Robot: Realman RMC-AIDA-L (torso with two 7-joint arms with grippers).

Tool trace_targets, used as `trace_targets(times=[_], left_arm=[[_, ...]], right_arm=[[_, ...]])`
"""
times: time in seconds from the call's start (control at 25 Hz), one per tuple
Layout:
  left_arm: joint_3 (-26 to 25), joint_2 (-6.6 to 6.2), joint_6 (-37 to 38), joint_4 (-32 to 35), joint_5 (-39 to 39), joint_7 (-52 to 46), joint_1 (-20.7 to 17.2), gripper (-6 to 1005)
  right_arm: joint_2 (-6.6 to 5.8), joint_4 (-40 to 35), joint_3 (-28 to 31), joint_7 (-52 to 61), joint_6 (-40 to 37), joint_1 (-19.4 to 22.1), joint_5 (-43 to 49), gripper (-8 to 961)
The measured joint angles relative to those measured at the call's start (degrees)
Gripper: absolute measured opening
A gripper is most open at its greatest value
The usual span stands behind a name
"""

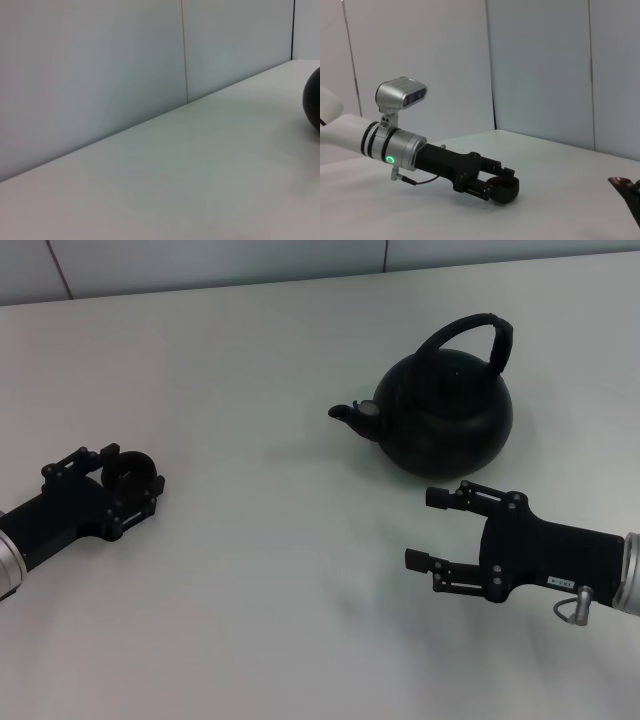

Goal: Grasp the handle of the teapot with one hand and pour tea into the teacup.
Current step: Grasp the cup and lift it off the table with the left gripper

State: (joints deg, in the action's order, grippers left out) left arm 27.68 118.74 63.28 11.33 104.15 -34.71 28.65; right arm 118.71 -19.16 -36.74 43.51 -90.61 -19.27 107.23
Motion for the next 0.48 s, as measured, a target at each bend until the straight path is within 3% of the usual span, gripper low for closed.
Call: trace_targets(times=[0.48], left_arm=[[0.00,0.00,2.51,0.01,-0.03,-0.42,0.20,697]], right_arm=[[0.03,0.00,0.08,0.00,0.04,0.11,0.00,790]])
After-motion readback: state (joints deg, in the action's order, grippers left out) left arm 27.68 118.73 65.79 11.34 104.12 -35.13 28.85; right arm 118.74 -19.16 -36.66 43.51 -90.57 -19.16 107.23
